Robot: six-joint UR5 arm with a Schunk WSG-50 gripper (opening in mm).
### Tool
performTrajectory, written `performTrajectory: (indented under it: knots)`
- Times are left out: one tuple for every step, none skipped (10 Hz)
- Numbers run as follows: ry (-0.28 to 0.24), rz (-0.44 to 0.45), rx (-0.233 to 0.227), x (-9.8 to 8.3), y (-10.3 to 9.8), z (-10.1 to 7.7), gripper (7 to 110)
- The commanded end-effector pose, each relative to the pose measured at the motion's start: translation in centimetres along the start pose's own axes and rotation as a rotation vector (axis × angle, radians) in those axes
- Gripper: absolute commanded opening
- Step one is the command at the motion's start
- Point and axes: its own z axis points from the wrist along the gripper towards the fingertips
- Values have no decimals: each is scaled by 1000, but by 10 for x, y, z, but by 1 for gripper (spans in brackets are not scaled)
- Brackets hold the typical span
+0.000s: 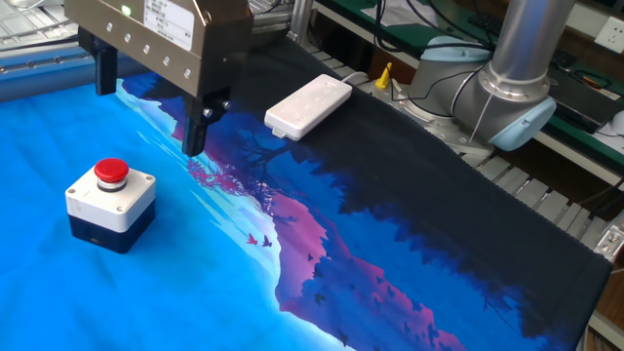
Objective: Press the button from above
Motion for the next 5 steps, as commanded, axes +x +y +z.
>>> performTrajectory:
  knots:
    - [-34,0,-33,-5,3,7,7]
    - [-50,-3,-47,-8,5,10,7]
    - [-68,-7,-61,-11,7,14,7]
    - [-80,-7,-72,-13,9,16,7]
    - [-86,-13,-70,-14,8,16,7]
